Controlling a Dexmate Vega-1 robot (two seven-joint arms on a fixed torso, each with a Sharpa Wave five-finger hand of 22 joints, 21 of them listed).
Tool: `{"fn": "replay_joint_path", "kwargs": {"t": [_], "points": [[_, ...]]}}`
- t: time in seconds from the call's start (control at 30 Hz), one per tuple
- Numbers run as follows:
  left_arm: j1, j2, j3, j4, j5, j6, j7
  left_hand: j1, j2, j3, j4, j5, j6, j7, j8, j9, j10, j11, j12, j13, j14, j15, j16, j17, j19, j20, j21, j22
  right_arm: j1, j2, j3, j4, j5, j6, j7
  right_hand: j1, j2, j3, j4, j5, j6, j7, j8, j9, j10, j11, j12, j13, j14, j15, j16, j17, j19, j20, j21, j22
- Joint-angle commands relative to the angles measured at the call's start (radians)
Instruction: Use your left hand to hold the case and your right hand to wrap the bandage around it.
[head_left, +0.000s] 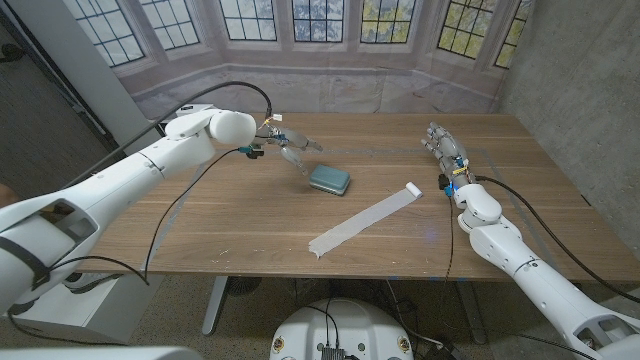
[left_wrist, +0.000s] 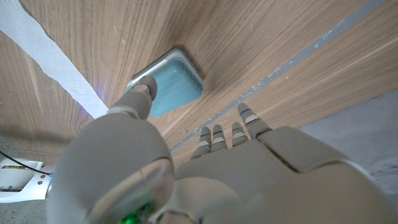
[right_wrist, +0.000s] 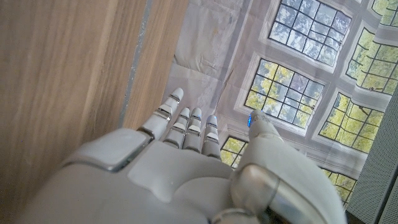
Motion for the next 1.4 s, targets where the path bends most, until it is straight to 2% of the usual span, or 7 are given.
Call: {"fn": "replay_joint_path", "kwargs": {"t": [0.03, 0.3, 0.6, 0.93, 1.27, 1.4], "points": [[-0.019, -0.032, 0.027, 0.014, 0.045, 0.006, -0.028, 0.025, -0.005, -0.004, 0.002, -0.003, 0.005, -0.001, 0.006, 0.004, 0.005, -0.003, 0.009, 0.007, 0.004, 0.002, 0.007, 0.003, -0.013, 0.010, -0.003, 0.002, -0.008, 0.006, 0.009, 0.015, 0.018, 0.020, 0.004, 0.011, 0.000, 0.001, -0.004, 0.005, 0.000, 0.006, -0.001, 0.004, -0.001, 0.004, 0.007, 0.001, 0.001, 0.007, 0.005, 0.004, 0.004, -0.004, 0.007, 0.005], [-0.047, -0.064, 0.052, 0.051, 0.069, -0.001, -0.039, 0.047, -0.014, -0.008, 0.004, -0.005, 0.004, -0.004, 0.006, 0.004, -0.002, -0.006, 0.013, 0.011, 0.002, 0.000, 0.005, 0.004, -0.026, 0.003, -0.006, 0.003, -0.006, 0.011, 0.011, 0.032, 0.025, 0.025, 0.009, 0.012, 0.000, 0.001, -0.004, 0.005, 0.000, 0.005, -0.001, 0.004, -0.001, 0.005, 0.007, 0.001, 0.002, 0.007, 0.005, 0.004, 0.004, -0.004, 0.007, 0.005], [-0.068, -0.085, 0.071, 0.081, 0.079, -0.014, -0.047, 0.066, -0.023, -0.015, 0.007, -0.008, 0.016, -0.004, 0.010, 0.004, 0.001, -0.008, 0.020, 0.016, 0.003, -0.004, 0.005, 0.004, -0.063, 0.026, -0.014, 0.002, -0.006, 0.014, 0.015, 0.047, 0.031, 0.032, 0.012, 0.013, 0.000, 0.000, -0.005, 0.005, -0.001, 0.007, -0.001, 0.004, -0.001, 0.006, 0.007, 0.001, 0.003, 0.010, 0.006, 0.004, 0.006, -0.001, 0.007, 0.005], [-0.089, -0.102, 0.102, 0.092, 0.130, -0.031, -0.042, 0.079, -0.026, -0.019, 0.010, -0.009, 0.014, -0.008, 0.008, 0.004, -0.004, -0.010, 0.022, 0.019, -0.003, -0.005, 0.003, 0.004, -0.085, 0.024, -0.017, 0.001, -0.012, 0.017, 0.023, 0.058, 0.043, 0.040, 0.015, 0.014, -0.001, 0.000, -0.006, 0.005, -0.001, 0.008, -0.001, 0.004, 0.000, 0.006, 0.007, 0.001, 0.004, 0.012, 0.006, 0.003, 0.007, 0.001, 0.007, 0.005], [-0.099, -0.125, 0.124, 0.111, 0.171, -0.046, -0.028, 0.087, -0.031, -0.023, 0.012, -0.009, 0.010, -0.007, 0.007, 0.004, -0.007, -0.010, 0.024, 0.021, -0.010, -0.002, 0.001, 0.004, -0.082, 0.014, -0.011, 0.001, -0.016, 0.015, 0.029, 0.063, 0.053, 0.040, 0.017, 0.015, -0.001, 0.000, -0.007, 0.005, -0.001, 0.008, -0.001, 0.004, 0.000, 0.006, 0.007, 0.001, 0.005, 0.014, 0.006, 0.003, 0.008, 0.001, 0.007, 0.005], [-0.091, -0.123, 0.131, 0.104, 0.202, -0.057, 0.004, 0.095, -0.036, -0.028, 0.012, -0.009, -0.005, -0.007, 0.001, 0.004, -0.015, -0.005, 0.023, 0.023, -0.009, 0.002, 0.003, 0.004, -0.076, 0.010, -0.006, 0.001, -0.017, 0.019, 0.033, 0.073, 0.059, 0.047, 0.021, 0.014, -0.001, 0.000, -0.006, 0.005, -0.001, 0.008, 0.000, 0.004, 0.001, 0.005, 0.007, 0.001, 0.005, 0.012, 0.006, 0.003, 0.008, 0.001, 0.007, 0.005]]}}
